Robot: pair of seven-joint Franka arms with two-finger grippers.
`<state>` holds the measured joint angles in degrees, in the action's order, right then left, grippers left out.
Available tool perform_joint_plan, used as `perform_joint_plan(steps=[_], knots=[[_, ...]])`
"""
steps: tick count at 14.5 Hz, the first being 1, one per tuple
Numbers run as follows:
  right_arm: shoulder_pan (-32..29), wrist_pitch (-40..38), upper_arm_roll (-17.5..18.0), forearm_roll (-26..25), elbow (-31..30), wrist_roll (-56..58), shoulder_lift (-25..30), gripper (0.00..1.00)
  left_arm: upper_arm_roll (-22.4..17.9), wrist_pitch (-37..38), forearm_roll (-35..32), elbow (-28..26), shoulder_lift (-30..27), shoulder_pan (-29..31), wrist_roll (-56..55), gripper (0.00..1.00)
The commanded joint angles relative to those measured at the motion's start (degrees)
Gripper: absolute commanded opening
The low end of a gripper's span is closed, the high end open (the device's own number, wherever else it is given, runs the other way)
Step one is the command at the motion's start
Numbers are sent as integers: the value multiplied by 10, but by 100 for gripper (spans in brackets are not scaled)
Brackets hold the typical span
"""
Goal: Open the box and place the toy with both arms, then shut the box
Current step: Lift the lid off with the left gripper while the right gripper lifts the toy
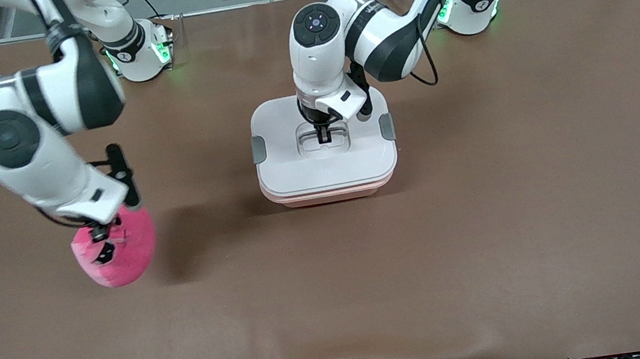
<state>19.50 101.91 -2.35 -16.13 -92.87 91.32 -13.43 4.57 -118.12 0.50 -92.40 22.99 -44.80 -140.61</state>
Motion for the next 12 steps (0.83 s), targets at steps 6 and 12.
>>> perform_joint_plan(steps=[6, 12], knots=[[145, -94, -4, -97, -6, -66, 32, 0, -1, 31, -9, -18, -42, 55, 81, 0], [183, -117, -1, -97, -9, -113, 38, 0, 0, 43, -9, -45, -80, 132, 189, 0]])
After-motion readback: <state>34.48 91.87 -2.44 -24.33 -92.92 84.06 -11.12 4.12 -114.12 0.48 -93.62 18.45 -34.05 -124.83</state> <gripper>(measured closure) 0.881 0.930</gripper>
